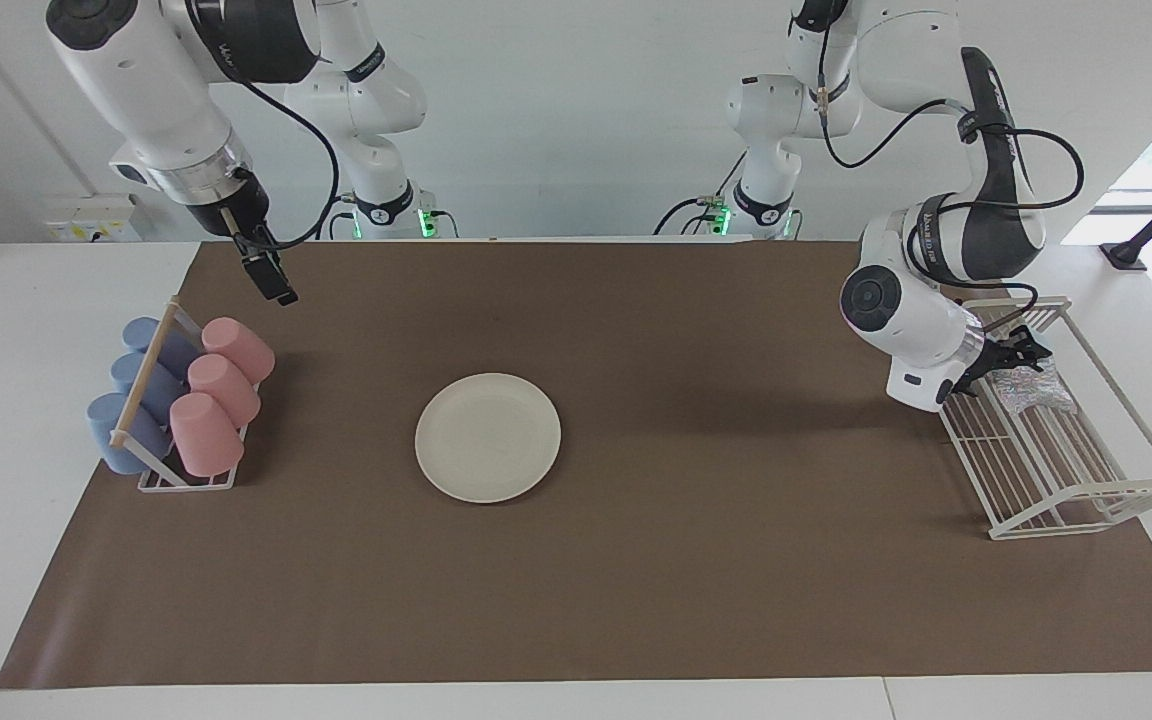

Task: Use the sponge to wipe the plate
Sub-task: 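Grasp the translucent cloth in the white basket with the left gripper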

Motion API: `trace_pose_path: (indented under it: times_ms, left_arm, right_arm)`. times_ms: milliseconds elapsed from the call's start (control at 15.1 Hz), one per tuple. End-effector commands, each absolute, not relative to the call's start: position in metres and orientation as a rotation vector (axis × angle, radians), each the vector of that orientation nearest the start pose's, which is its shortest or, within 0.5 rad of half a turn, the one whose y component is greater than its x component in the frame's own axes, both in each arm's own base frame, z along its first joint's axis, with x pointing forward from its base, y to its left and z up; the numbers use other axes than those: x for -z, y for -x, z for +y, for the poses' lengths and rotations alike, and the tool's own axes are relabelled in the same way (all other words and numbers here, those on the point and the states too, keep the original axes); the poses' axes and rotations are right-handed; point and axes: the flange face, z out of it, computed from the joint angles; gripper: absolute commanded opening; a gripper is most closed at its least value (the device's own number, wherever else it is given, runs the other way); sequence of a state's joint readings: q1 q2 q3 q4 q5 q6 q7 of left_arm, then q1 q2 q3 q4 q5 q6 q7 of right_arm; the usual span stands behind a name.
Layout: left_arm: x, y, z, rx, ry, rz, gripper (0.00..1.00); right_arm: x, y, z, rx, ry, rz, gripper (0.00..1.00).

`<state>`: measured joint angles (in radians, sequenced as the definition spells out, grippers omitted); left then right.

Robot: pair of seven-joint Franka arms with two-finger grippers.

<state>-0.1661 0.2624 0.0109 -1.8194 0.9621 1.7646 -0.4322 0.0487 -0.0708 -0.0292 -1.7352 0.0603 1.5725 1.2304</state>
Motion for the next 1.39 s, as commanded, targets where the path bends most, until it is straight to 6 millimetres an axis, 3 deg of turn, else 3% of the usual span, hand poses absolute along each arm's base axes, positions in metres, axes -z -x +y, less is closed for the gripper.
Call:
trace_pose_path:
  times_ms: [0,133,199,398,663,795,994,1326]
  left_arm:
    - [-0.408,-0.599,-0.02,-0.013,2.163,0.072,0.41]
    - [-0.409,-0.599,-0.02,-0.011,2.163,0.071,0.1]
    - [-0.409,-0.599,-0.02,-0.01,2.163,0.073,0.0]
    - [-0.409,-0.599,-0.023,-0.008,2.164,0.075,0.0]
    - [-0.418,-0.601,-0.031,-0.006,2.178,0.072,0.0]
    - [-0.442,-0.605,-0.051,0.005,2.232,0.022,0.0]
    - [-0.499,-0.612,-0.087,0.026,2.445,-0.112,0.0]
    - [-0.546,-0.601,-0.129,-0.083,2.834,-0.249,0.0]
  right_arm:
    - [-0.588,-0.521,0.02,-0.17,2.439,1.918,1.0]
    - [-0.587,-0.521,0.021,-0.17,2.437,1.92,1.0]
    - [-0.586,-0.521,0.023,-0.17,2.434,1.922,1.0]
    - [-0.589,-0.522,0.028,-0.16,2.42,1.932,1.0]
    - [-0.595,-0.52,0.054,-0.193,2.373,1.952,1.0]
    - [-0.598,-0.519,0.055,-0.201,2.362,1.96,1.0]
    - [-0.601,-0.52,0.055,-0.197,2.349,1.972,1.0]
    - [-0.605,-0.514,0.075,-0.226,2.386,1.959,1.0]
